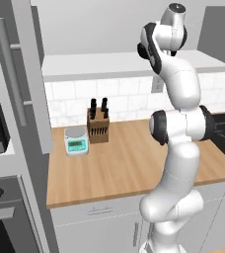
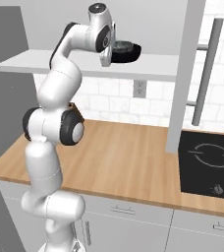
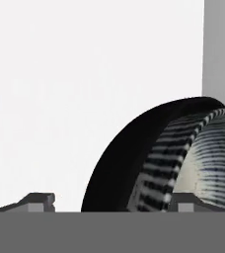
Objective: Pick up the bowls on the counter and stack them on top of one another in the open cabinet. Place the smaller bowl on top of the larger bowl.
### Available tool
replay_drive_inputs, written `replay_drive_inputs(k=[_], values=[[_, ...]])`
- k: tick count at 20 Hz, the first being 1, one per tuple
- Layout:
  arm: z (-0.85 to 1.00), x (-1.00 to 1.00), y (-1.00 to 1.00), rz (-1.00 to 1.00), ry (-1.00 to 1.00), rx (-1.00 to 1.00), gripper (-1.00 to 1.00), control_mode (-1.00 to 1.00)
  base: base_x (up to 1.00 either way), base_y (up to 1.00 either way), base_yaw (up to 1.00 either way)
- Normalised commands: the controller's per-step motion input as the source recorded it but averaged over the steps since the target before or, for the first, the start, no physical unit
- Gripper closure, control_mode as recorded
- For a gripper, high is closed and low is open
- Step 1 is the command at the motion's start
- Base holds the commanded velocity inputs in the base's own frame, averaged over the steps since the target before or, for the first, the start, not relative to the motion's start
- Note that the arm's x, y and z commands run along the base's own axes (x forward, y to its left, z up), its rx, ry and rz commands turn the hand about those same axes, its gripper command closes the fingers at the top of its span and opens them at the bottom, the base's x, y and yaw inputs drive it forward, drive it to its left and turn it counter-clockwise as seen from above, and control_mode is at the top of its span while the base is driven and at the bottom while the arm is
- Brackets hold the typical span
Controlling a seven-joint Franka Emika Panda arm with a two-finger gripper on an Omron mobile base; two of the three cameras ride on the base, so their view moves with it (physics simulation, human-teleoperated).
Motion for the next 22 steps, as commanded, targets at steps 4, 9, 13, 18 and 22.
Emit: replay_drive_inputs(k=[4,9,13,18,22], values=[[0.05,-0.86,0.33,0.00,-0.19,0.00,-1.00,-1.00,0.00,0.00,0.00],[-0.12,-1.00,0.52,0.00,-0.11,-0.01,-1.00,-1.00,0.00,0.00,0.00],[-0.61,-1.00,0.59,0.00,-0.01,-0.02,-1.00,-1.00,0.00,0.00,0.00],[-0.74,-1.00,0.52,0.00,0.00,-0.01,-1.00,-1.00,0.00,0.00,0.00],[-1.00,-1.00,0.20,0.00,0.13,0.00,-1.00,-1.00,0.00,0.00,0.00]])
